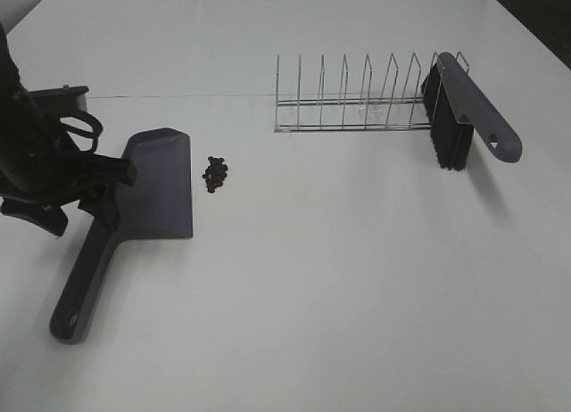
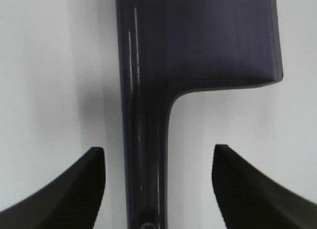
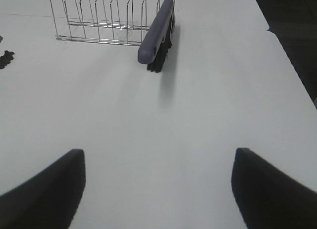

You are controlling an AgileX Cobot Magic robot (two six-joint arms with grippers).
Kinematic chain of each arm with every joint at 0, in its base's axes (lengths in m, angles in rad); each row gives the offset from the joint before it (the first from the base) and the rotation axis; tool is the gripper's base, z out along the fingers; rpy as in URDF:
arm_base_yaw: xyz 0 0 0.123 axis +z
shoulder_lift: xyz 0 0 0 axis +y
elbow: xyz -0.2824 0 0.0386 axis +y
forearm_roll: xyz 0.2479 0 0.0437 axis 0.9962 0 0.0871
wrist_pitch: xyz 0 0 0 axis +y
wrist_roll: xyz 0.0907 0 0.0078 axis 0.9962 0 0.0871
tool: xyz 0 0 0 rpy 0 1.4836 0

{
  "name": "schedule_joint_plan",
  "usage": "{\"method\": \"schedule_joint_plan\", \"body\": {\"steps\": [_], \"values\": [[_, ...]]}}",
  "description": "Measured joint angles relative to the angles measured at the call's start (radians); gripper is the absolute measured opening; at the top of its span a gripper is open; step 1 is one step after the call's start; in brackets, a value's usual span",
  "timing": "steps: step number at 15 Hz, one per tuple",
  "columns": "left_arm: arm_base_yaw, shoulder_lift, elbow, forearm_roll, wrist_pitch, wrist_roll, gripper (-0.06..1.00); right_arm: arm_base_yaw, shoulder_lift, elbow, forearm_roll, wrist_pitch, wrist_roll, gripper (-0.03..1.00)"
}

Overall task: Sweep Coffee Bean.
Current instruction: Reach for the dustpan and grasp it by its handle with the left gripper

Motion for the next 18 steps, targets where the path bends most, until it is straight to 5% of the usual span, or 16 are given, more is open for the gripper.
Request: {"method": "schedule_joint_plan", "body": {"steps": [13,16,18], "values": [[-0.014,0.162,-0.009,0.011,-0.042,-0.010,0.57,0.000,0.000,0.000,0.000,0.000,0.000,0.68],[-0.014,0.164,-0.011,0.017,-0.050,-0.013,0.33,0.000,0.000,0.000,0.000,0.000,0.000,0.68],[-0.014,0.164,-0.011,0.012,-0.051,-0.013,0.27,0.000,0.000,0.000,0.000,0.000,0.000,0.68]]}}
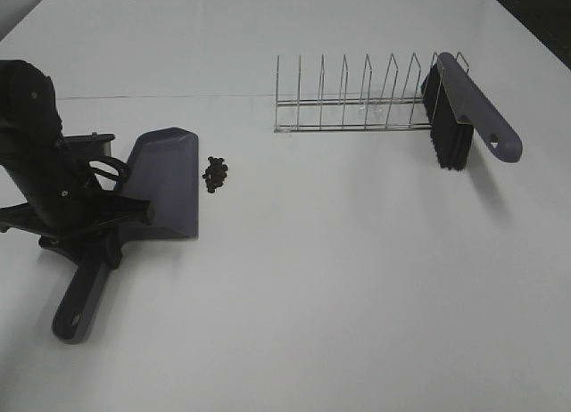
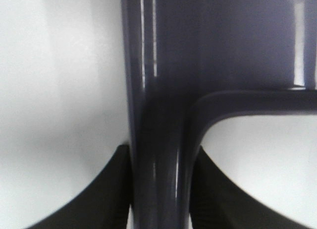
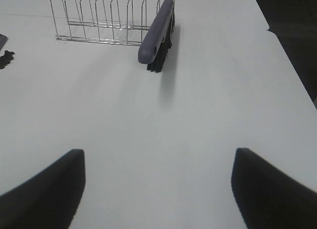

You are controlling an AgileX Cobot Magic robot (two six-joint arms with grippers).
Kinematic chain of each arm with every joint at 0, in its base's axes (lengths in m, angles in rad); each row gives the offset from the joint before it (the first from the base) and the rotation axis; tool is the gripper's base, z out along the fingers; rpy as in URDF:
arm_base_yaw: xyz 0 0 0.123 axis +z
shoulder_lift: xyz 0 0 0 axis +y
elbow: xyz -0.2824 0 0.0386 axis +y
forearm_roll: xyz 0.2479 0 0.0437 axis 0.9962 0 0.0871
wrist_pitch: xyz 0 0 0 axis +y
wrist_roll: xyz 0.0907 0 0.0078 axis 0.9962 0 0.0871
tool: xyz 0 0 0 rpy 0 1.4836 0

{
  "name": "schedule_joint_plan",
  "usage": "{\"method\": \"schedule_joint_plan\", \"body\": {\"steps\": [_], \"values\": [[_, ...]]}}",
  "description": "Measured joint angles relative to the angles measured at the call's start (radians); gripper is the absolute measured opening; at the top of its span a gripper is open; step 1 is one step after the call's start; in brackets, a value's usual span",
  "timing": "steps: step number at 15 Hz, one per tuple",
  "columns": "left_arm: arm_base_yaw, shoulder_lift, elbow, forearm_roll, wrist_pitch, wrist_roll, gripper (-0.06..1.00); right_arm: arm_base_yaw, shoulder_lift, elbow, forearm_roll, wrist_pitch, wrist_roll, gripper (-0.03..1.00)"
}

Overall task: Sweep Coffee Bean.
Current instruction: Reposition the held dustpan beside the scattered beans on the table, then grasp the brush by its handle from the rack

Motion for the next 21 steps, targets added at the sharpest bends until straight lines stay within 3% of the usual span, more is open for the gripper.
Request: {"method": "schedule_joint_plan", "body": {"steps": [4,9,17,21], "values": [[0.000,-0.005,0.000,0.002,0.000,-0.042,0.27,0.000,0.000,0.000,0.000,0.000,0.000,0.68],[0.000,-0.131,0.006,0.075,0.000,-0.064,0.27,0.000,0.000,0.000,0.000,0.000,0.000,0.68],[0.000,-0.138,0.006,0.078,0.008,-0.075,0.27,0.000,0.054,-0.005,0.000,-0.015,0.000,0.68],[0.000,-0.138,0.006,0.080,0.011,-0.076,0.27,0.000,0.312,-0.020,0.001,-0.273,0.000,0.68]]}}
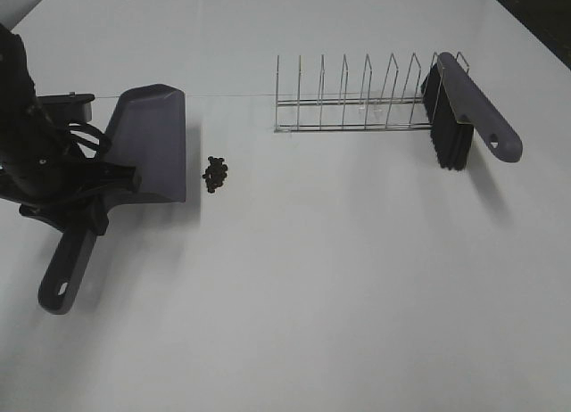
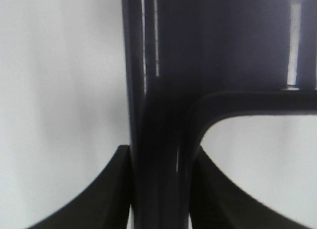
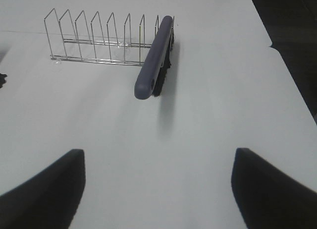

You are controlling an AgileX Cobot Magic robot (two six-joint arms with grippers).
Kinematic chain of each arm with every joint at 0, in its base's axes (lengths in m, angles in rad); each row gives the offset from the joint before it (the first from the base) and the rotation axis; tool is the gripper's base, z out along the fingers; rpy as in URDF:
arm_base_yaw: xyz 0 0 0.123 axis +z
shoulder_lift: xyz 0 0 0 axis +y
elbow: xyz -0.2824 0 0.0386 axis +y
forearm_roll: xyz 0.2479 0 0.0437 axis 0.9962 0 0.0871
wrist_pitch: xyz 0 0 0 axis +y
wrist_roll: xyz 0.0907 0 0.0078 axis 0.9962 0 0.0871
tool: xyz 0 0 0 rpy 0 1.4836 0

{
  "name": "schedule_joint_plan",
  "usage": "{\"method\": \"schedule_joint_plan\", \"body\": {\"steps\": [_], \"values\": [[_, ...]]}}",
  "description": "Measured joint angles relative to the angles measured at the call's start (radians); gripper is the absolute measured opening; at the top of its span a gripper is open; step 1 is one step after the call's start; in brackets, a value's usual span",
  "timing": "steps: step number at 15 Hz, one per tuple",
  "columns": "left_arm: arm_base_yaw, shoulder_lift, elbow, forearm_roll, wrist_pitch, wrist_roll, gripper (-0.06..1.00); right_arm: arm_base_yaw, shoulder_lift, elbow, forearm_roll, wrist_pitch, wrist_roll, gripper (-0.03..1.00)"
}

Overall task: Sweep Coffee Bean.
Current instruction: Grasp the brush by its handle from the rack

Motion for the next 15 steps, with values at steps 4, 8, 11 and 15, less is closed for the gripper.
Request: {"method": "schedule_joint_plan", "body": {"steps": [4,8,11,15], "values": [[0.000,0.000,0.000,-0.001,0.018,0.020,0.27,0.000,0.375,-0.028,0.019,-0.177,0.001,0.68],[0.000,0.000,0.000,-0.001,0.018,0.023,0.27,0.000,0.821,-0.261,0.098,-0.197,0.001,0.68],[0.000,0.000,0.000,-0.001,0.019,0.025,0.27,0.000,1.053,-0.477,0.102,-0.193,0.001,0.68],[0.000,0.000,0.000,-0.001,0.025,0.026,0.27,0.000,1.355,-0.852,0.103,-0.026,0.001,0.68]]}}
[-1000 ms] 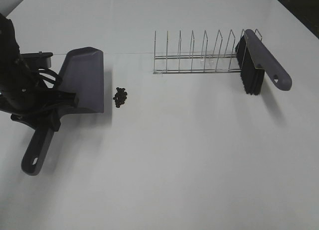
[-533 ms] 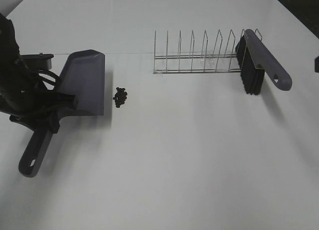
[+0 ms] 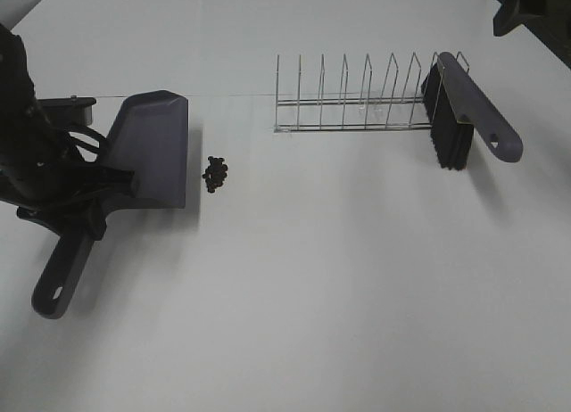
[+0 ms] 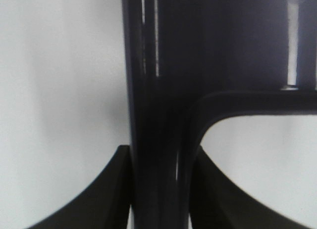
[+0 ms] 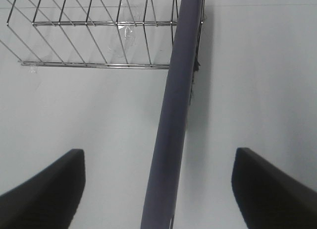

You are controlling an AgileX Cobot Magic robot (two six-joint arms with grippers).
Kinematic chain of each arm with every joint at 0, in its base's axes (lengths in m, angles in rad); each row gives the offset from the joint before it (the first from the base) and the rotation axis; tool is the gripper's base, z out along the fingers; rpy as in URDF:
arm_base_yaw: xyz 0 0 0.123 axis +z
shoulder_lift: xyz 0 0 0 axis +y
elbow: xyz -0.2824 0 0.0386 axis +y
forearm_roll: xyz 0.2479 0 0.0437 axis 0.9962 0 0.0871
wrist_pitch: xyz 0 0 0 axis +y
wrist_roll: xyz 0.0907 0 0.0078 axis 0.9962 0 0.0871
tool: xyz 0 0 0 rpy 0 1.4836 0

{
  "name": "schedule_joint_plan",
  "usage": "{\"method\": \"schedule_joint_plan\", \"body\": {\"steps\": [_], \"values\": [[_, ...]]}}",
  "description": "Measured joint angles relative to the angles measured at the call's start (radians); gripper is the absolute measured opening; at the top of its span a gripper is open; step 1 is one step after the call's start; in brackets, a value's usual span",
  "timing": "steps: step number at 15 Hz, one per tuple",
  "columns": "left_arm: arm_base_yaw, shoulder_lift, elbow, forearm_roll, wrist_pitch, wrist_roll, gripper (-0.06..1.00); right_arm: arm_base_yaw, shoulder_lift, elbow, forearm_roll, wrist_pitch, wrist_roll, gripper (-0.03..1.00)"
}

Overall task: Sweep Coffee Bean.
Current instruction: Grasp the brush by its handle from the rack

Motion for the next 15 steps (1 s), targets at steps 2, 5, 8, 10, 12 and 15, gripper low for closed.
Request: {"method": "schedule_joint_plan", "body": {"steps": [2,5,8,10,12,15], "values": [[0.000,0.000,0.000,0.000,0.001,0.001,0.27,0.000,0.137,-0.188,0.000,0.124,0.010,0.66],[0.000,0.000,0.000,0.000,0.002,0.002,0.27,0.000,0.347,-0.436,-0.021,0.282,0.052,0.65],[0.000,0.000,0.000,-0.001,0.002,0.002,0.27,0.000,0.482,-0.587,-0.064,0.344,0.058,0.65],[0.000,0.000,0.000,-0.001,0.002,0.004,0.27,0.000,0.564,-0.665,-0.068,0.347,0.058,0.65],[0.000,0.000,0.000,-0.001,0.003,0.004,0.27,0.000,0.657,-0.717,-0.068,0.343,0.058,0.65],[0.000,0.000,0.000,-0.001,0.003,0.005,0.27,0.000,0.722,-0.721,-0.068,0.314,0.058,0.65]]}}
